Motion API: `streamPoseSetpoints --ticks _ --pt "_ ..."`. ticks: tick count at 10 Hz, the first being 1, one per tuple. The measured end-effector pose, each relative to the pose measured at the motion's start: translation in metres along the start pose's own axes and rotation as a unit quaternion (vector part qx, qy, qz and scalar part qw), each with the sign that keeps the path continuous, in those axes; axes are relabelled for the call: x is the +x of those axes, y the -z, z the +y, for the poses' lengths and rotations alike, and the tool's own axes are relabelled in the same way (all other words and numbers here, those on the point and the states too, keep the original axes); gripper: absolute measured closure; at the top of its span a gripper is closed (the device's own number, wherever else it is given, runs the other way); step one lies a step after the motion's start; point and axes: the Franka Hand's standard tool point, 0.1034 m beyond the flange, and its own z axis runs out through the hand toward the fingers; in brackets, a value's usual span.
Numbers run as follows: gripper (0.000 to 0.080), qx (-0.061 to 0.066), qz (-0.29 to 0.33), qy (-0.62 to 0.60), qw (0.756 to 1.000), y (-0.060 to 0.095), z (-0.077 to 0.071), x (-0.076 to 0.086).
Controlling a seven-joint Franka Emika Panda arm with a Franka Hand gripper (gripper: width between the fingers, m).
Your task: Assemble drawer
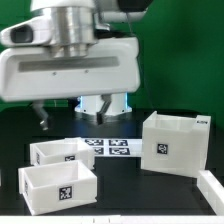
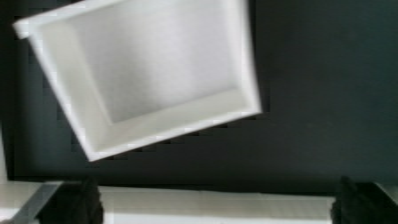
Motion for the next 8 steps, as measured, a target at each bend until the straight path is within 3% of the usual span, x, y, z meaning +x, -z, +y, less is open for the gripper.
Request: streamPoseSetpoints --ticks 2,5,6,8 --pt "0.015 0.004 0.0 -0.084 0.996 0.005 -0.018 0.006" --pt "0.015 0.008 -0.001 -0.162 0.987 0.004 -0.019 0.005" --pt "0.015 0.011 -0.003 -0.219 0.976 0.004 -0.022 0.005" --pt "0.015 0.02 -0.031 -0.367 0.93 0.004 -0.035 -0.002"
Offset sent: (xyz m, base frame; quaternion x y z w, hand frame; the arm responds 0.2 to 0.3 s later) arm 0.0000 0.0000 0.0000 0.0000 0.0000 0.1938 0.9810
